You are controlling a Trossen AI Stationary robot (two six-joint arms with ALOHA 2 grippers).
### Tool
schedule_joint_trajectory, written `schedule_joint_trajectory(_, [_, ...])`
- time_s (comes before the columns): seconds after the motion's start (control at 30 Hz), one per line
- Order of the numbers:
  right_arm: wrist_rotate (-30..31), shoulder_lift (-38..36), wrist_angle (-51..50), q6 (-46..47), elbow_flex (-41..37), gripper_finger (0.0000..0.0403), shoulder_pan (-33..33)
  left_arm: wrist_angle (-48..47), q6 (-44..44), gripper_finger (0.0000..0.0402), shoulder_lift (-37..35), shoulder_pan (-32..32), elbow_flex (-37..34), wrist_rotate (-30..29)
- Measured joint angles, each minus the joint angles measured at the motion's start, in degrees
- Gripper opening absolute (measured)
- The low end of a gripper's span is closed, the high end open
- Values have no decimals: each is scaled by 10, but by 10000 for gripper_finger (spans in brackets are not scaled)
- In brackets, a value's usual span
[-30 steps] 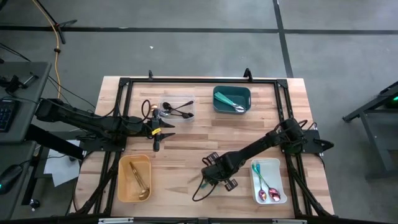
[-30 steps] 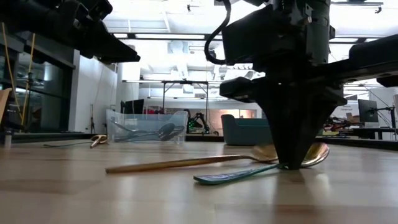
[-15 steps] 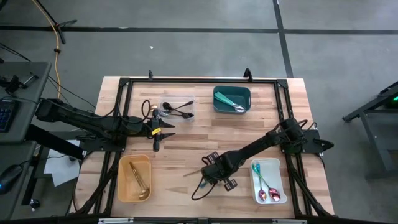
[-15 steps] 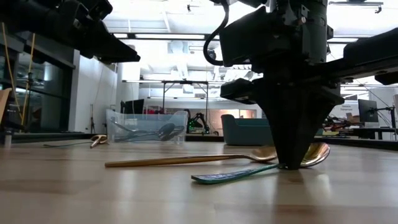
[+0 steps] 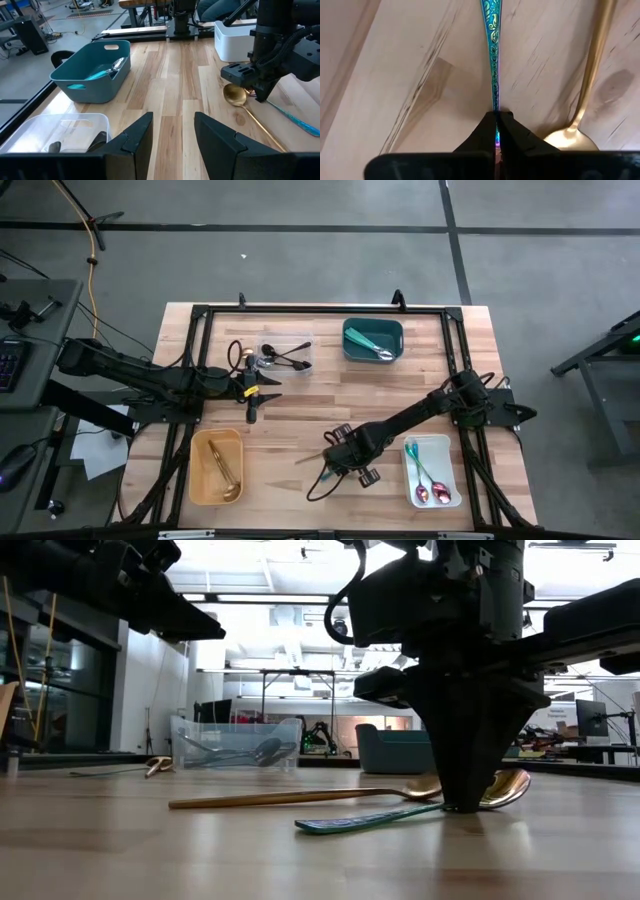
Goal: Sort silverware by color (type)
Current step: Put the purple spoon into the white bin
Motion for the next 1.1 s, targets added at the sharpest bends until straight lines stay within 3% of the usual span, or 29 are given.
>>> schedule_joint_trajectory(0.57, [-9,-26,55,21,-2,0,0,2,1,136,0,0,0,0])
schedule_joint_trajectory(0.9, [-25,-28,29,51,-1,0,0,2,20,136,0,0,0,0])
schedule_joint_trajectory(1.1, [-21,-86,38,85,-54,0,-1,2,20,136,0,0,0,0])
